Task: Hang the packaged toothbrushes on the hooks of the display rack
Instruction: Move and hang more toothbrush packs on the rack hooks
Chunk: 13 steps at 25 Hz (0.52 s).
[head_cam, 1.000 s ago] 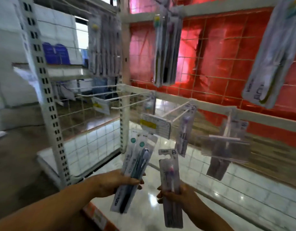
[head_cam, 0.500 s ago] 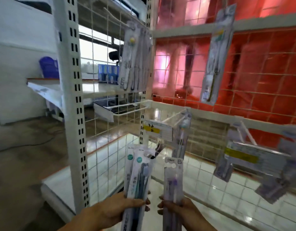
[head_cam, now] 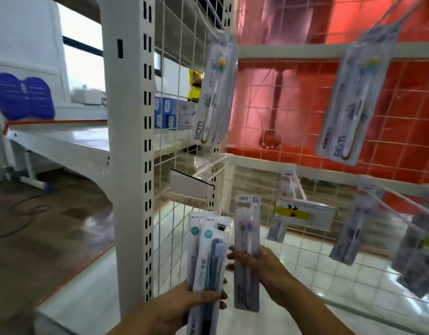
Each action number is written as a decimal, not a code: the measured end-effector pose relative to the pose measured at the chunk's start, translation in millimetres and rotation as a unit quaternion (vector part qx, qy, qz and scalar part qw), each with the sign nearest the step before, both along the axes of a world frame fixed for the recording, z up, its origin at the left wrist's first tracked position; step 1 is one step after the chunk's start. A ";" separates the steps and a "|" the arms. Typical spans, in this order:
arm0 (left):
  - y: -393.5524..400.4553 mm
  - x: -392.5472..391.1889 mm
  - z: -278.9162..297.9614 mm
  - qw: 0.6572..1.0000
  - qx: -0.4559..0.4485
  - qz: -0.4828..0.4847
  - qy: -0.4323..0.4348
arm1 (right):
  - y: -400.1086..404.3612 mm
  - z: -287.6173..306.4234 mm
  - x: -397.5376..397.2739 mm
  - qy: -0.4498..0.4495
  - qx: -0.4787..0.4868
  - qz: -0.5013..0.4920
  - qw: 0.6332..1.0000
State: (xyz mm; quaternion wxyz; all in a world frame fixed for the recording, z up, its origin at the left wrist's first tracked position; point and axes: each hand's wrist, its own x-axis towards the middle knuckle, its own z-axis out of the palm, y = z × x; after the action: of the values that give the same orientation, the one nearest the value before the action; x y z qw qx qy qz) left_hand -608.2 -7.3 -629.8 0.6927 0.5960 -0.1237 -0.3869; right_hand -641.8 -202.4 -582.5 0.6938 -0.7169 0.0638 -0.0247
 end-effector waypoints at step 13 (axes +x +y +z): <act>-11.7 32.5 -16.3 0.994 -0.062 0.065 0.067 | -3.8 21.0 113.2 -0.041 -0.054 -0.049 0.997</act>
State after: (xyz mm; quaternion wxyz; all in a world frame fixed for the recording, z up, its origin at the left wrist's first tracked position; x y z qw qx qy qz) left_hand -575.7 -18.9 -646.1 0.7588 0.5313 -0.0613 -0.3718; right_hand -528.6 -206.2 -561.5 0.6543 -0.7475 0.0687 -0.0915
